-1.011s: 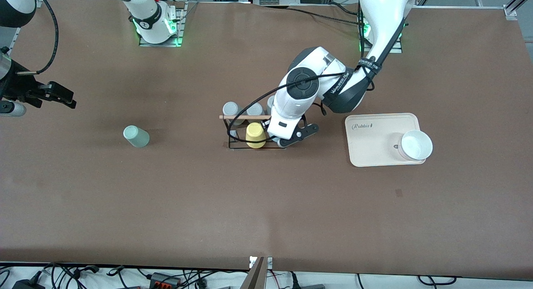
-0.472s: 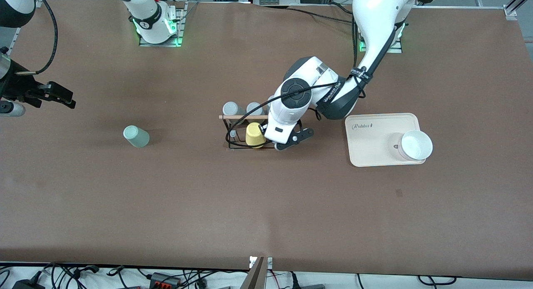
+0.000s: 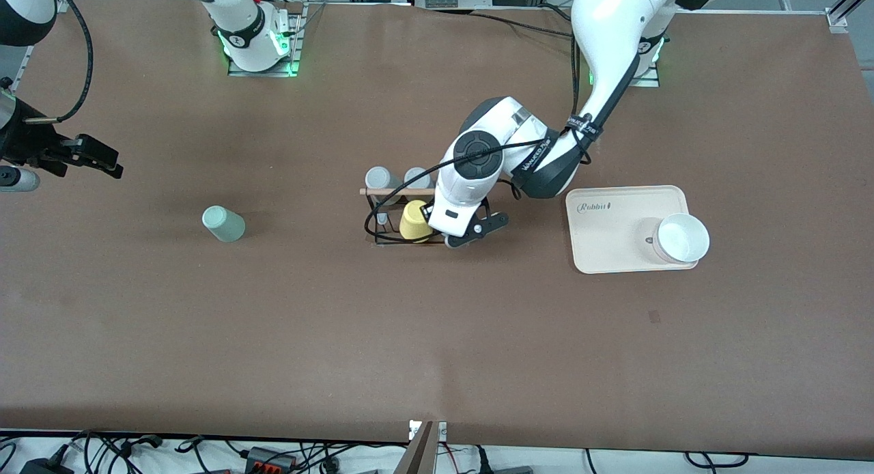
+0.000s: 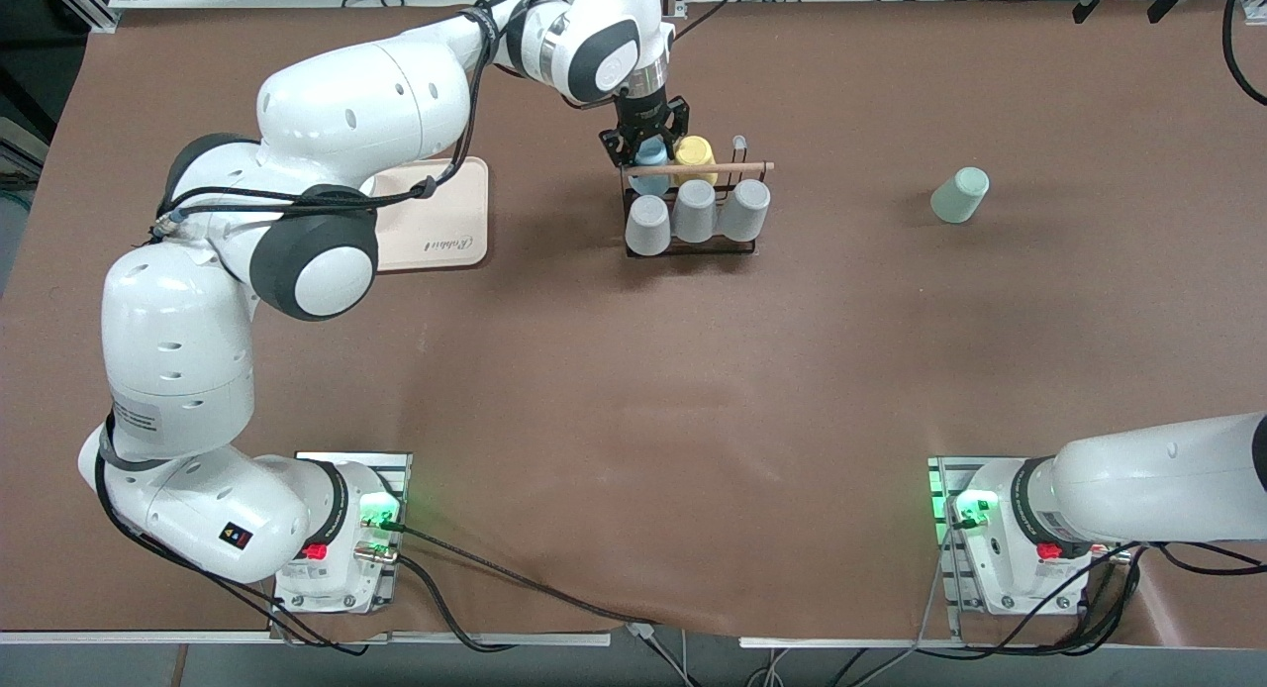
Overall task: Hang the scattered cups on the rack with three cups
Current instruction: 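Lower the blue cup onto the rack peg beside the yellow cup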
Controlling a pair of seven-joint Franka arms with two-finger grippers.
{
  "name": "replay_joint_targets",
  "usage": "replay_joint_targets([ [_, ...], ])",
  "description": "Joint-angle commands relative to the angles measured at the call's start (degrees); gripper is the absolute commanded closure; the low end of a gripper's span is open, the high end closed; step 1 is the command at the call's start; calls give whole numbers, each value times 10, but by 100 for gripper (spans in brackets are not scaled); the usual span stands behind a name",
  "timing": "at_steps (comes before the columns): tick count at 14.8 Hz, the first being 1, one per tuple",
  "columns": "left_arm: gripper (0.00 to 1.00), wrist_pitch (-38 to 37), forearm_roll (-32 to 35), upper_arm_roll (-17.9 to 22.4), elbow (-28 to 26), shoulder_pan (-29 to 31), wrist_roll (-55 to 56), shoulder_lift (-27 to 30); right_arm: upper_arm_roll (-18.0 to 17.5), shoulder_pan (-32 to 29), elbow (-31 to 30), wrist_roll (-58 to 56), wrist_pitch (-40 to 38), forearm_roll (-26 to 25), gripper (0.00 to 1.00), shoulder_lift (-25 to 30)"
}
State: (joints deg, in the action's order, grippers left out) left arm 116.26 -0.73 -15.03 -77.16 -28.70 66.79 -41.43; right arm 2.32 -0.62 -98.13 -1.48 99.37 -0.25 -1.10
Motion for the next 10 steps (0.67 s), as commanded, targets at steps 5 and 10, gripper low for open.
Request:
replay_joint_targets([
  [5,19,-2,13,1,8,-7,16,-9,-2,-5,9,-9,-1,0,0,-4],
  [10,17,-32,15,3,12,-1,15,13,-2,-5,9,-10,0,-1,0,-4],
])
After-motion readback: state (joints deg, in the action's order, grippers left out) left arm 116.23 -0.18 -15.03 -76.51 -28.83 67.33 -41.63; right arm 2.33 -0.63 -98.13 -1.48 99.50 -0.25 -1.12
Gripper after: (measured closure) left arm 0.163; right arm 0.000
